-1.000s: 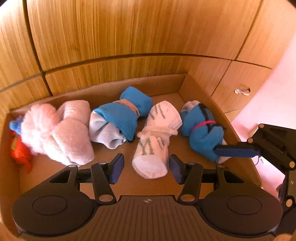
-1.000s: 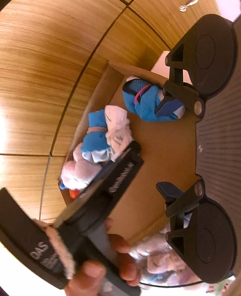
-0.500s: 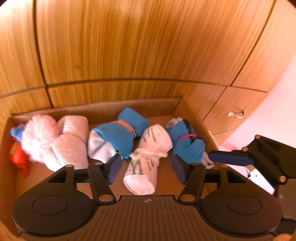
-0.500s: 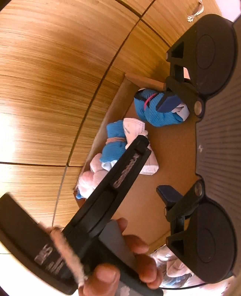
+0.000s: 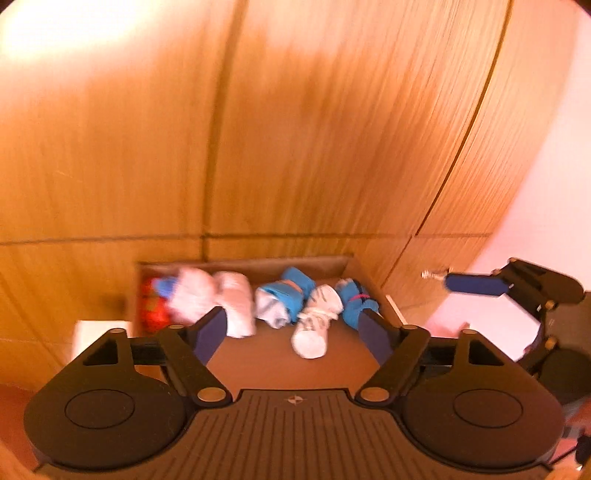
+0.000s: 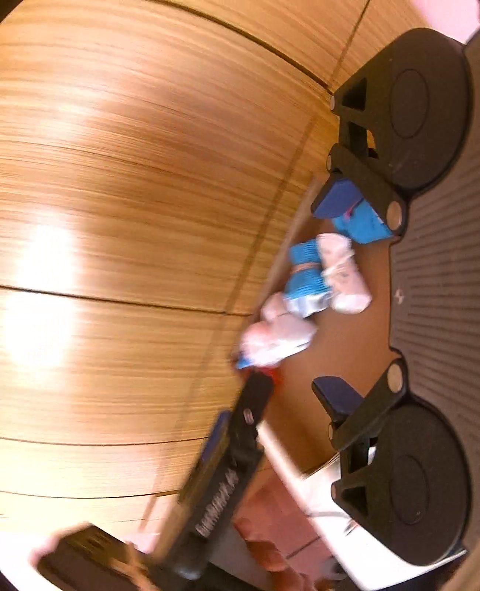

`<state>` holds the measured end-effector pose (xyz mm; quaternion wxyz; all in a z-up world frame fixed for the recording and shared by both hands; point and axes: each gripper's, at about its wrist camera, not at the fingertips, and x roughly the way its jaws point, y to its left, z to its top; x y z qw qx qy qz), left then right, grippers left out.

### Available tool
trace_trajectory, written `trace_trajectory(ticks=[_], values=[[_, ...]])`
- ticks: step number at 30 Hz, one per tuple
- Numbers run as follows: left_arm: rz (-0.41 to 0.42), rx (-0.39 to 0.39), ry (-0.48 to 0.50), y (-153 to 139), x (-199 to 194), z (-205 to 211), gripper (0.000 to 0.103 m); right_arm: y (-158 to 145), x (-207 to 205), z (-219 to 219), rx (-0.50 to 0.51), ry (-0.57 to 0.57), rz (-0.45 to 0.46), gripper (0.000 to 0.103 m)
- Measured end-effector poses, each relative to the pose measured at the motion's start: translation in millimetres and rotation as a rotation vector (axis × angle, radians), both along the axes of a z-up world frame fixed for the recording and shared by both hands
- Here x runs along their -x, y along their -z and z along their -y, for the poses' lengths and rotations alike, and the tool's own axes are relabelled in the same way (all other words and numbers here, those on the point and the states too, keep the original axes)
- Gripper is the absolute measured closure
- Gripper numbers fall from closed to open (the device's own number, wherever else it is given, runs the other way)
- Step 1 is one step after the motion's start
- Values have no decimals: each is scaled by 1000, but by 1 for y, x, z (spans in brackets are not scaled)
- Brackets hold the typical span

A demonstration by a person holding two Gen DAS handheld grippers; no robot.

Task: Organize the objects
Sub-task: 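Lift both tools out of the box back over the sock pile, then grasp the red-banded white sock with left tool while right tool grasps green-tied printed sock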

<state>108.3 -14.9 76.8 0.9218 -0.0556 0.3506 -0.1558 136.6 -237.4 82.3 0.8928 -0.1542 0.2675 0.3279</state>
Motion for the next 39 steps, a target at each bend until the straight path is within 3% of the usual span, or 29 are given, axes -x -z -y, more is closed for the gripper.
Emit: trace_trajectory(ticks=[3, 5, 7, 13, 17, 22, 27, 31, 33, 35, 39], values=[[94, -34, -28, -20, 44, -30, 11, -24, 37, 2, -55, 23, 59, 4], [143, -76, -65, -26, 73, -47, 3, -31, 67, 5, -100, 32, 85, 1], [181, -116, -103, -25, 102, -63, 1, -30, 98, 8, -132, 41, 100, 1], [149, -154, -183, 14, 169, -92, 1, 19, 198, 24, -210, 47, 78, 0], [104, -161, -229, 49, 207, -100, 1, 57, 248, 37, -141, 106, 56, 0], [124, -175, -185, 82, 215, -83, 1, 79, 243, 55, -158, 236, 6, 0], [79, -221, -155, 108, 186, -55, 1, 92, 232, 34, -178, 239, 26, 0], [58, -276, -165, 122, 173, -44, 1, 115, 226, 3, -93, 241, 40, 0], [44, -301, -148, 129, 168, -39, 1, 125, 230, -9, -50, 300, 88, 1], [48, -334, -129, 134, 166, -35, 1, 134, 230, -16, -46, 315, 86, 12], [53, -348, -107, 142, 161, -32, 1, 144, 232, -30, 13, 333, 141, 17]])
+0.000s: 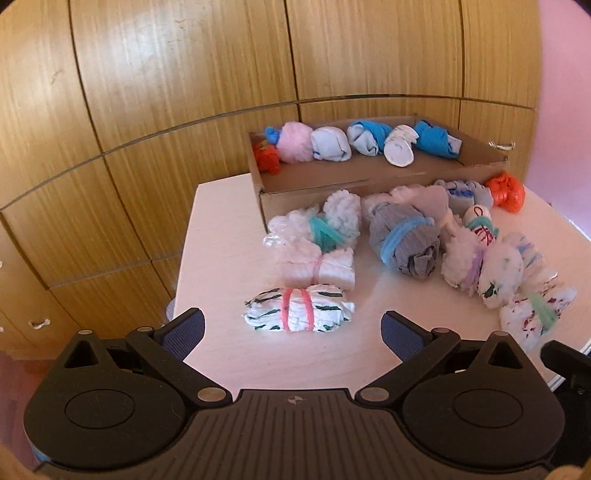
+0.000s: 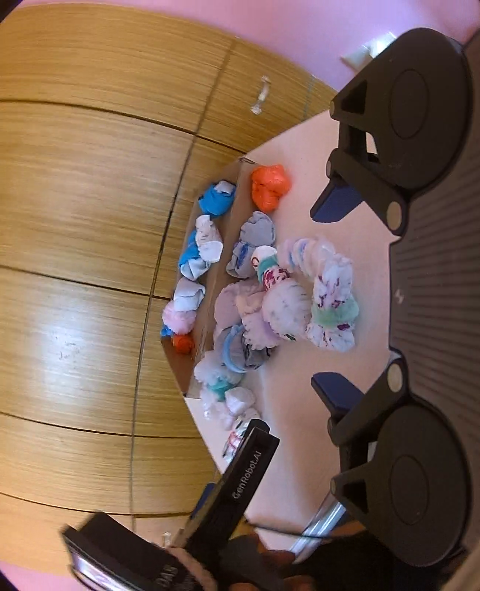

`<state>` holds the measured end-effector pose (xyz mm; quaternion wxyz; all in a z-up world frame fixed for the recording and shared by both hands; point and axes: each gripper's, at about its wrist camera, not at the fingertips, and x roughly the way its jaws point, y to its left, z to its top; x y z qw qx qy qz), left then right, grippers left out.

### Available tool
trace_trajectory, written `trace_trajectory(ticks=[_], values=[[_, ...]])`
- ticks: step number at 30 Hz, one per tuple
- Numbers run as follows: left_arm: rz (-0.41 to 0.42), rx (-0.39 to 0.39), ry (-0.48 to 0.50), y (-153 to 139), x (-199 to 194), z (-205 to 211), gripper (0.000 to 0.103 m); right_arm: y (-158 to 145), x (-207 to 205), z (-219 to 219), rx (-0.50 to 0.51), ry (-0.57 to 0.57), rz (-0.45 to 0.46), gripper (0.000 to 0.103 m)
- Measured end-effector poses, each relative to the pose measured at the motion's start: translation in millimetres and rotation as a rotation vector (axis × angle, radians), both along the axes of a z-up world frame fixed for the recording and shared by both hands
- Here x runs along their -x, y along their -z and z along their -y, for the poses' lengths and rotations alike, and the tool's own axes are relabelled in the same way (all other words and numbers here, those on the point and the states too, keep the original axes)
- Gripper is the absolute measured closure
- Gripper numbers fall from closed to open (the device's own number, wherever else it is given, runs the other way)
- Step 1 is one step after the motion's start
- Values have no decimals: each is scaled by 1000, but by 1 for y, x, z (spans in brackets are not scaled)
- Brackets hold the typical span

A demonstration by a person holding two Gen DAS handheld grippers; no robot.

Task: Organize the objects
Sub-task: 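Grasp the red-banded white sock with left tool while right tool grasps green-tied printed sock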

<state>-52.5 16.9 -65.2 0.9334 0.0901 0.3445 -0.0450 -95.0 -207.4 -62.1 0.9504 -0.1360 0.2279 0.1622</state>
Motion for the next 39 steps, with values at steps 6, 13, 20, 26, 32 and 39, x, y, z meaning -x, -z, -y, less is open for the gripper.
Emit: trace_trajectory(ticks=[6, 13, 20, 26, 32, 39], values=[[-13, 0, 7, 9, -8, -2, 3, 8, -10, -7, 3, 38, -35, 41], [-13, 19, 27, 13, -12, -2, 10, 13, -10, -9, -1, 29, -45, 48], [-4, 28, 51, 13, -15, 0, 16, 15, -11, -8, -15, 28, -47, 48], [-6, 46, 82, 11, -13, 1, 32, 15, -14, -5, -57, 18, -66, 52], [-7, 40, 87, 7, -8, -1, 33, 11, -9, 4, -109, 8, -81, 53], [-19, 49, 89, -3, -4, -8, 33, 3, -7, 18, -142, -10, -87, 53]])
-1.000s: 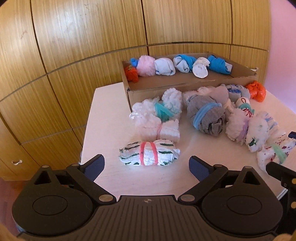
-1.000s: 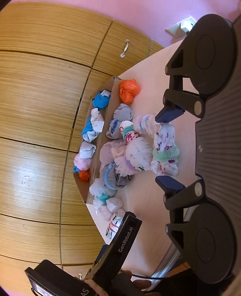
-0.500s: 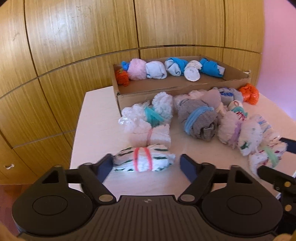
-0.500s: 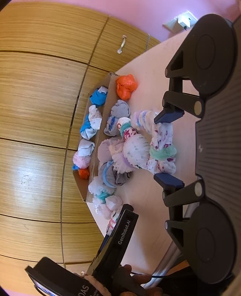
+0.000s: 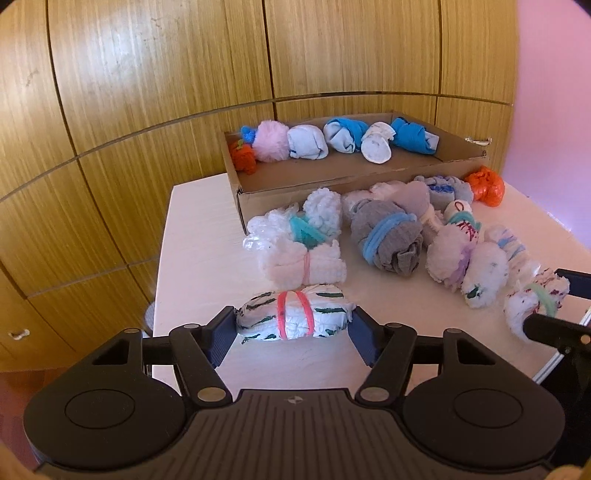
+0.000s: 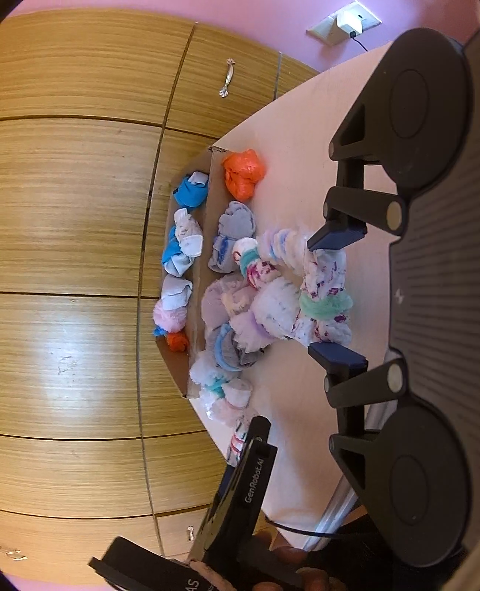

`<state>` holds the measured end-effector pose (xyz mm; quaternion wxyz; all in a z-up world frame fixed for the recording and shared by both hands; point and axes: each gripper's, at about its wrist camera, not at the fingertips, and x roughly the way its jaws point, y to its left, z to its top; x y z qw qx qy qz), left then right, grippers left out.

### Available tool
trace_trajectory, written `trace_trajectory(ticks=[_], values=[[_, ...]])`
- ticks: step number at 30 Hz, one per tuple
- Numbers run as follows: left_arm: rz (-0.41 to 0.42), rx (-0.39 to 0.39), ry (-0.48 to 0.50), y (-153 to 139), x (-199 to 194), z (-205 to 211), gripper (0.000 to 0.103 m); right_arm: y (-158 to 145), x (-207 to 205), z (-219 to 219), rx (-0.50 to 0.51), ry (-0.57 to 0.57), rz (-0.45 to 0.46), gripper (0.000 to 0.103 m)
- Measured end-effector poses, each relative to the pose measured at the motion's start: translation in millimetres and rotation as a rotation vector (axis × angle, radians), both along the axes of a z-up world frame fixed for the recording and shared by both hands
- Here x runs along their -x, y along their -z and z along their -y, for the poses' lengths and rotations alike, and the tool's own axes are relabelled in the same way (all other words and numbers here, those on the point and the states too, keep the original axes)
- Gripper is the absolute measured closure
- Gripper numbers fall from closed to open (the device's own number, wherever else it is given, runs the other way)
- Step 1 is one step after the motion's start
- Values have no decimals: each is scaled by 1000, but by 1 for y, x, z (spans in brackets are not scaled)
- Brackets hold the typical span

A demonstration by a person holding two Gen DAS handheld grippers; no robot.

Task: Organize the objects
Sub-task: 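Grasp the red-banded white sock with left tool while right tool grasps green-tied printed sock, then carry both socks into the box, lower them near the orange bundle and open both tools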

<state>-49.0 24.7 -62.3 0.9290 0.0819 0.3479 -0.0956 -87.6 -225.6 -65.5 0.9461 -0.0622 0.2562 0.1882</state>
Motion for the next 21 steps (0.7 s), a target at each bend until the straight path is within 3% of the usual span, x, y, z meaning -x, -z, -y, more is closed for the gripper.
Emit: trace_trajectory(ticks=[7, 12, 17, 21], values=[[34, 16, 15, -33, -10, -1, 33, -37, -9, 15, -36, -17, 63, 53], [87, 14, 48, -68, -35, 0, 33, -79, -42, 23, -90, -56, 98, 53], [83, 14, 70, -94, -77, 3, 33, -113, -93, 17, -162, -119, 55, 53], [71, -43, 103, -95, -115, 11, 33, -123, -138, 1, -183, -158, -11, 52]])
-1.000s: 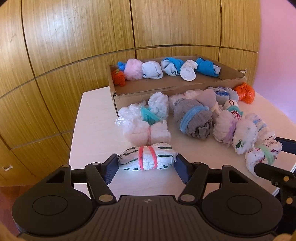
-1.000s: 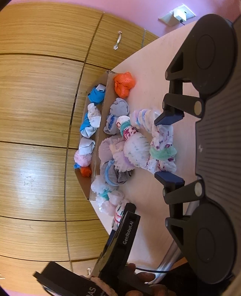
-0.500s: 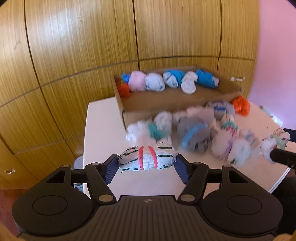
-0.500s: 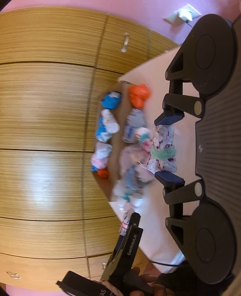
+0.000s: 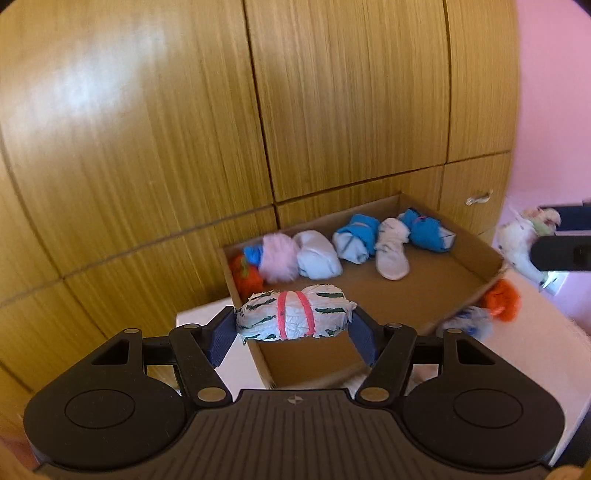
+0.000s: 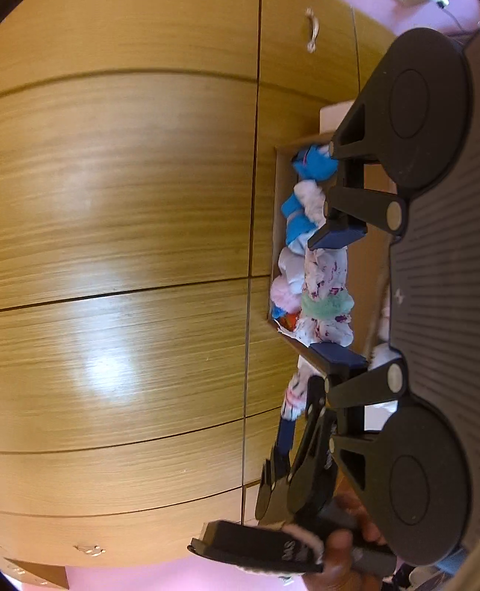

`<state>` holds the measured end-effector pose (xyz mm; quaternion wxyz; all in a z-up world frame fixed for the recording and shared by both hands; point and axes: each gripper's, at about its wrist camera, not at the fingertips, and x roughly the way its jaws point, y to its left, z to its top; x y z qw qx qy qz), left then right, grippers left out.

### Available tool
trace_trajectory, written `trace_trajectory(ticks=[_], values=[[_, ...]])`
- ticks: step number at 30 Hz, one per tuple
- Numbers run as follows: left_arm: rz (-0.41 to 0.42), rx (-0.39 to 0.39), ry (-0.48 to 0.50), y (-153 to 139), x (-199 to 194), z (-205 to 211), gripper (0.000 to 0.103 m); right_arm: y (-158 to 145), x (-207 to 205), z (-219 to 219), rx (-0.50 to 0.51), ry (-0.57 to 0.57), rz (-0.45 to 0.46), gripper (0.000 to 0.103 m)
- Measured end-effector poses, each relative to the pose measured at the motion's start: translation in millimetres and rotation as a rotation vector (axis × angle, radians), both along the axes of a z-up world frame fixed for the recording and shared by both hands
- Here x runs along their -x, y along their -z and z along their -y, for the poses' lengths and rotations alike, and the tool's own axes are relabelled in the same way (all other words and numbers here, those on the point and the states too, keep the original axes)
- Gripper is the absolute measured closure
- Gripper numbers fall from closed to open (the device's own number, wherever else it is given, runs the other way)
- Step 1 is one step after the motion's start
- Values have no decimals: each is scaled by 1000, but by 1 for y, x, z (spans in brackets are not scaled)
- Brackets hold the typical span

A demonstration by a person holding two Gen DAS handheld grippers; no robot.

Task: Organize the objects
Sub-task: 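Carry both socks into the box, lower them near the orange bundle and open both tools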

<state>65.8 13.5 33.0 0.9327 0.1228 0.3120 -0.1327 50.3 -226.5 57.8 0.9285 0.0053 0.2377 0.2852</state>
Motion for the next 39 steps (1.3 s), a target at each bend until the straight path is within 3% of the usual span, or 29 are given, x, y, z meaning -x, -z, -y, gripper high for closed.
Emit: trace_trajectory(ticks=[5, 9, 16, 25, 33, 39], values=[[-30, -58, 62, 17, -40, 4, 33, 12, -50, -19, -24, -30, -130, 52], [-106, -81, 100, 36, -74, 4, 33, 36, -93, -35, -13, -26, -239, 52], [-170, -158, 129, 63, -112, 11, 32, 73, -155, -63, -29, -7, -425, 52], [-196, -193, 150, 78, -128, 12, 32, 95, -193, -95, 41, 41, -505, 52], [-188, -208, 141, 82, -132, 17, 29, 100, -200, -100, 67, 63, -522, 47], [-180, -209, 141, 80, -128, 19, 20, 100, -201, -100, 60, 76, -523, 45]])
